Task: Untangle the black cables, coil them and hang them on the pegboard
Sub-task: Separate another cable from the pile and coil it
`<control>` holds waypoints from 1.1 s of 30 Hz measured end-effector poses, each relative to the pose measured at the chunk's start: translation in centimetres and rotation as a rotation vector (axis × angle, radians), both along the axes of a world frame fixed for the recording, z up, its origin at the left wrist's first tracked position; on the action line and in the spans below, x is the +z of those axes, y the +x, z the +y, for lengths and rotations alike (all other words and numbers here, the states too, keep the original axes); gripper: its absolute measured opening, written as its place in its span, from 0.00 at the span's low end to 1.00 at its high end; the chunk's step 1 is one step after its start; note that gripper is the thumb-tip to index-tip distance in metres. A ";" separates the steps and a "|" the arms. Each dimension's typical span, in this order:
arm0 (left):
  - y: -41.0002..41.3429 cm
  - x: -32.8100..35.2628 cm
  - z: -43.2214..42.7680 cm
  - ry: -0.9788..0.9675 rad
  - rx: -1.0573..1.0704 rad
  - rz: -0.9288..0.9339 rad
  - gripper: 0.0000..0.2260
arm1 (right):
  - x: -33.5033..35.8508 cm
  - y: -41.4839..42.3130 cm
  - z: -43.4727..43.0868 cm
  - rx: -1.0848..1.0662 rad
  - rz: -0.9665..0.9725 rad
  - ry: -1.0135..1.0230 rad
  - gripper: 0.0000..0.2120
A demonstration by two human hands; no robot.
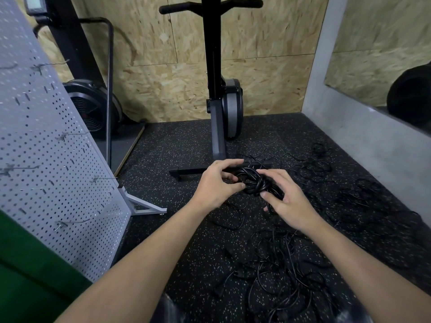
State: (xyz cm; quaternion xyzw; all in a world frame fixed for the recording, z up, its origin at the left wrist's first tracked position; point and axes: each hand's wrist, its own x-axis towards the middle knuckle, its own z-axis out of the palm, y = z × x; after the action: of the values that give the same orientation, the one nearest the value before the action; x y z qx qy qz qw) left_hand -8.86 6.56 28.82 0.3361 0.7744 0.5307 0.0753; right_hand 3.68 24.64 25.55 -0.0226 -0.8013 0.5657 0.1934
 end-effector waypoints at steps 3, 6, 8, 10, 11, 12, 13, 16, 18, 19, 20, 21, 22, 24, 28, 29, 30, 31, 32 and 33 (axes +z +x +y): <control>-0.5 0.2 -0.4 -0.076 -0.022 0.034 0.28 | 0.0 0.0 0.1 0.032 0.012 0.012 0.25; -0.8 0.1 -1.0 -0.168 -0.054 0.135 0.28 | -0.1 -0.2 0.4 0.057 0.032 0.065 0.24; -0.9 -0.1 -1.4 -0.195 -0.132 0.153 0.28 | -0.1 -0.4 0.6 0.075 0.025 0.065 0.24; -1.0 -0.2 -1.6 -0.199 -0.205 0.123 0.28 | 0.0 -0.4 0.6 0.090 0.010 0.064 0.24; -1.1 -0.3 -1.6 -0.209 -0.222 0.122 0.28 | 0.1 -0.4 0.6 0.098 0.000 0.065 0.24; -1.2 -0.4 -1.6 -0.227 -0.227 0.141 0.27 | 0.1 -0.4 0.6 0.107 -0.013 0.064 0.23; -1.3 -0.5 -1.5 -0.246 -0.225 0.165 0.25 | 0.1 -0.3 0.6 0.118 -0.030 0.062 0.23; -1.6 -0.9 -1.5 -0.282 -0.241 0.150 0.22 | 0.2 -0.2 0.7 0.159 -0.069 0.068 0.24; -1.6 -0.9 -1.5 -0.308 -0.255 0.136 0.21 | 0.3 -0.2 0.7 0.182 -0.083 0.062 0.25; -1.6 -0.9 -1.5 -0.315 -0.271 0.129 0.20 | 0.4 -0.1 0.8 0.191 -0.091 0.044 0.25; -1.5 -0.8 -1.5 -0.322 -0.289 0.120 0.20 | 0.4 0.0 0.8 0.201 -0.102 0.019 0.25; -1.5 -0.8 -1.4 -0.336 -0.305 0.111 0.20 | 0.5 0.1 0.7 0.211 -0.112 0.004 0.25; -1.6 -0.8 -1.4 -0.351 -0.314 0.105 0.18 | 0.5 0.2 0.7 0.219 -0.118 0.004 0.25; -1.8 -0.9 -1.5 -0.371 -0.313 0.083 0.16 | 0.5 0.3 0.8 0.226 -0.125 0.024 0.25; -1.7 -0.3 -1.8 -0.336 -0.284 -0.093 0.14 | 0.4 0.3 1.3 0.220 -0.146 0.055 0.26; -1.7 -0.1 -1.8 -0.311 -0.261 -0.165 0.12 | 0.4 0.3 1.4 0.220 -0.160 0.070 0.25; -1.8 -0.1 -1.9 -0.283 -0.241 -0.220 0.11 | 0.4 0.3 1.4 0.229 -0.176 0.081 0.25; -1.8 -0.1 -1.9 -0.265 -0.223 -0.245 0.12 | 0.5 0.3 1.4 0.242 -0.191 0.087 0.25; -1.9 -0.3 -1.9 -0.264 -0.201 -0.239 0.11 | 0.5 0.3 1.4 0.256 -0.204 0.093 0.25; -1.9 -0.4 -1.9 -0.267 -0.185 -0.231 0.08 | 0.6 0.3 1.3 0.266 -0.218 0.104 0.25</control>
State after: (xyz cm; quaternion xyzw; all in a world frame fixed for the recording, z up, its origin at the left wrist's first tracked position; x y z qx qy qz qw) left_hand -10.78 4.63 28.40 0.3299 0.7898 0.4491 0.2562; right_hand 3.96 25.97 26.11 0.0322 -0.8415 0.5384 0.0298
